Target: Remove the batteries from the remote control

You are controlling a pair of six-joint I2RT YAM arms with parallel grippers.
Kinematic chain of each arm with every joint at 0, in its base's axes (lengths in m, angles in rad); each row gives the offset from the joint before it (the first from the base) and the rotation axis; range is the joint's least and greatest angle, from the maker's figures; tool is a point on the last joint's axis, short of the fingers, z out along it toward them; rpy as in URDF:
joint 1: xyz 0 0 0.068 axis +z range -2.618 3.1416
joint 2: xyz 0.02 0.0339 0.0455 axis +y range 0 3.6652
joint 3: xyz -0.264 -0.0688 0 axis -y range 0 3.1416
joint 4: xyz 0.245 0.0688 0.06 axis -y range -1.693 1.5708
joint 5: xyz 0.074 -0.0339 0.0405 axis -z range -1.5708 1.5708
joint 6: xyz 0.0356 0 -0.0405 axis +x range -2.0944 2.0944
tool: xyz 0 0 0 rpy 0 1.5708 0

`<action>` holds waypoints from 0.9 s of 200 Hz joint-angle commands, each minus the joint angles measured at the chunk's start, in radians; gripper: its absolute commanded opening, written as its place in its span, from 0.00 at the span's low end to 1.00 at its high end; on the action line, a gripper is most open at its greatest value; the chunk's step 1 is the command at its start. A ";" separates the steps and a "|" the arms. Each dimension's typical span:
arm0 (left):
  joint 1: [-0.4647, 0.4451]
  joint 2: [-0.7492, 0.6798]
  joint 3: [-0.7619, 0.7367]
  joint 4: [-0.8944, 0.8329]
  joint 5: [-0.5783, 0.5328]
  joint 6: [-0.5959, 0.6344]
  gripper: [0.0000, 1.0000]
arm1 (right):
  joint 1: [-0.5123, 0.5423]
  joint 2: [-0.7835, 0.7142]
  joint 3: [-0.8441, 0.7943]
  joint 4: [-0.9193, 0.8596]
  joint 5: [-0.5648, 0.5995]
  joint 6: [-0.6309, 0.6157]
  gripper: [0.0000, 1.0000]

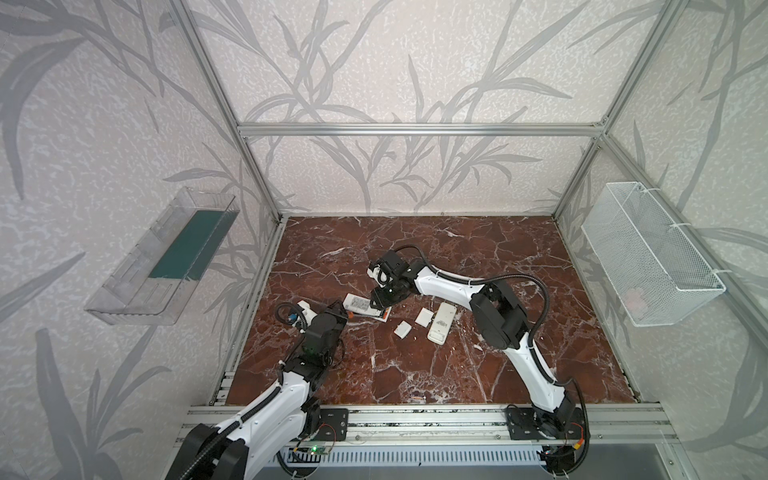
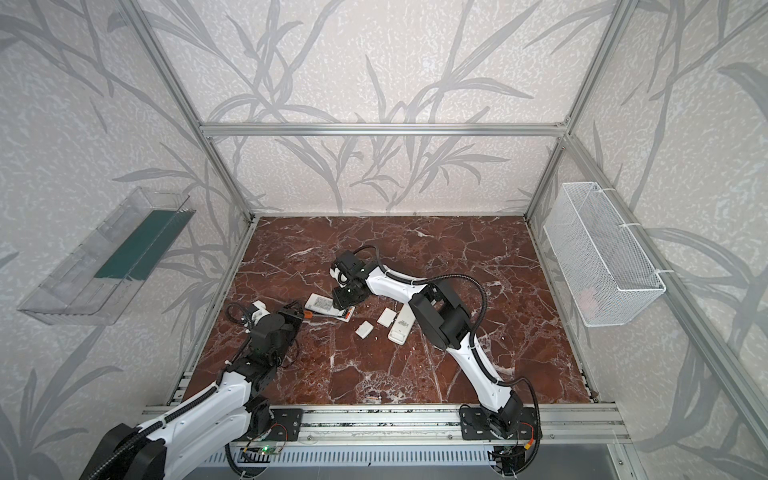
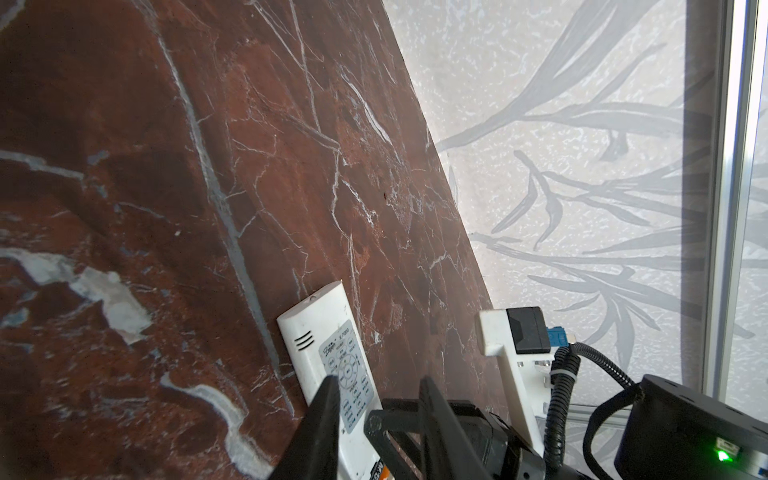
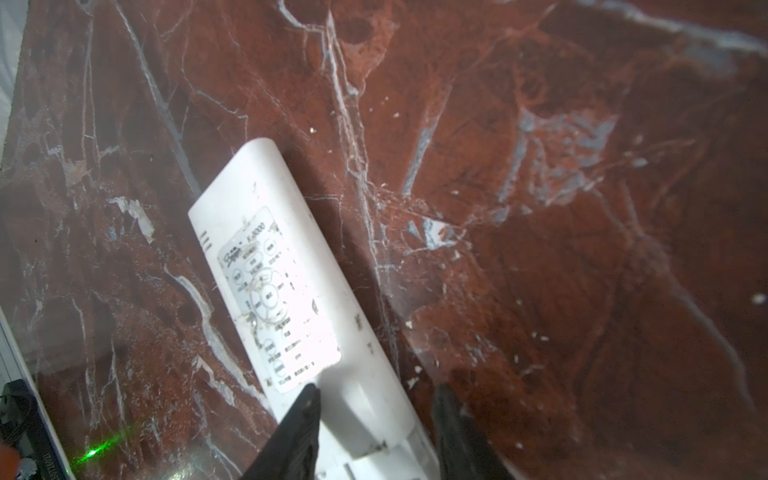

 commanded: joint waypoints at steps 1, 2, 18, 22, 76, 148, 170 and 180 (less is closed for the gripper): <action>0.002 0.022 -0.015 0.072 0.042 -0.062 0.00 | 0.018 0.055 -0.075 -0.135 0.021 0.019 0.44; 0.003 0.024 -0.015 0.076 0.042 -0.063 0.00 | 0.018 0.055 -0.077 -0.135 0.022 0.019 0.44; 0.015 0.051 -0.013 0.129 0.043 -0.084 0.00 | 0.018 0.051 -0.090 -0.129 0.020 0.023 0.43; 0.017 0.058 -0.011 0.144 0.045 -0.087 0.00 | 0.018 0.050 -0.092 -0.127 0.019 0.023 0.43; 0.041 0.117 0.019 0.200 0.090 -0.072 0.00 | 0.020 0.047 -0.097 -0.127 0.023 0.026 0.43; 0.069 -0.130 0.177 -0.357 0.076 0.199 0.00 | -0.013 -0.074 -0.107 -0.068 -0.054 0.066 0.50; 0.077 -0.105 0.262 -0.522 0.089 0.325 0.00 | -0.055 -0.136 -0.090 -0.051 -0.085 0.069 0.50; 0.082 -0.079 0.293 -0.584 0.089 0.368 0.00 | -0.072 -0.150 -0.068 -0.069 -0.077 0.051 0.50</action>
